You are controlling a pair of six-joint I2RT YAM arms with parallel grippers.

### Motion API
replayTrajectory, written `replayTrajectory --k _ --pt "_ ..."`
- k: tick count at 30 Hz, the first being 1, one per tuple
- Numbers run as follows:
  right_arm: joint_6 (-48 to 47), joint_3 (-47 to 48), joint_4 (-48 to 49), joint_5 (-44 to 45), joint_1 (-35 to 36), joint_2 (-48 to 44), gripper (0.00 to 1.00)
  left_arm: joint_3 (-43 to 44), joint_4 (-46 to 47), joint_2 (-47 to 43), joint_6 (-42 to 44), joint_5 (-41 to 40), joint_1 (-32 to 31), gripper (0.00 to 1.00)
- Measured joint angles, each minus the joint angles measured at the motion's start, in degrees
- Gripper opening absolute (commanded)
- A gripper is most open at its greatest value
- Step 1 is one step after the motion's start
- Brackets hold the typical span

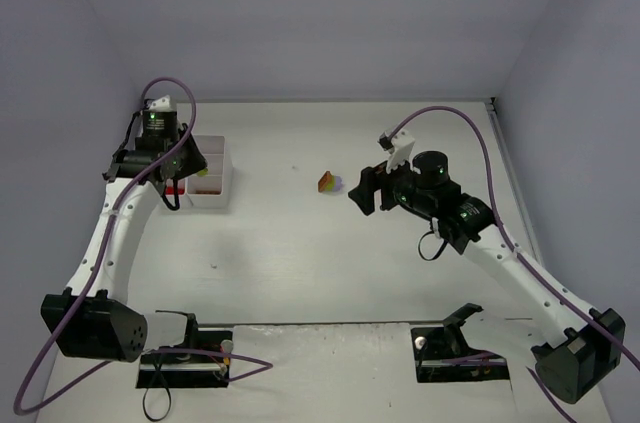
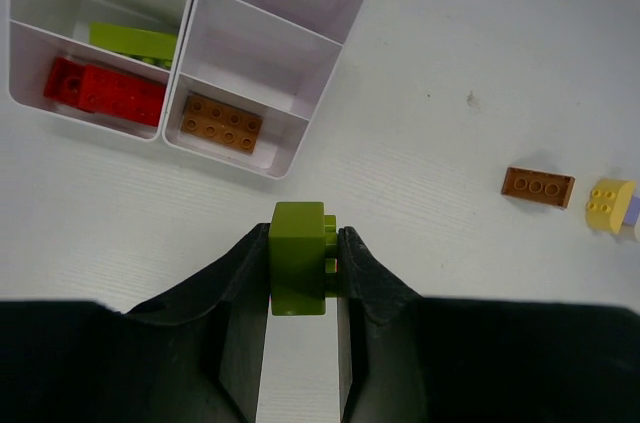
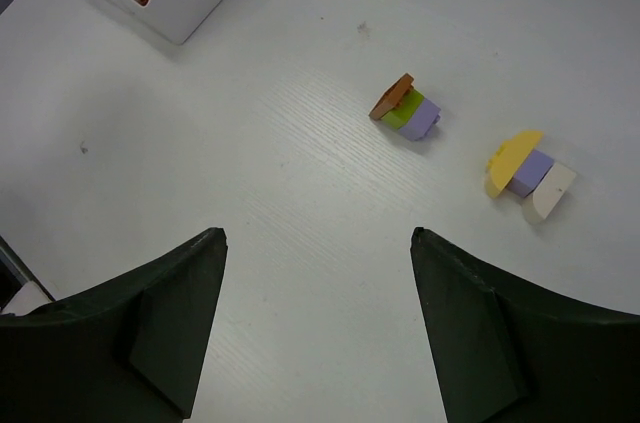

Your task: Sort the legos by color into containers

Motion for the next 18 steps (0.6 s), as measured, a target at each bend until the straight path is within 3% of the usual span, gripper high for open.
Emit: replayTrajectory --k 18 --pt "4.7 0.5 -3.7 3.3 -0.1 -1.9 0.73 0.0 -0.2 -0.6 -1.1 -5.4 0.3 0.00"
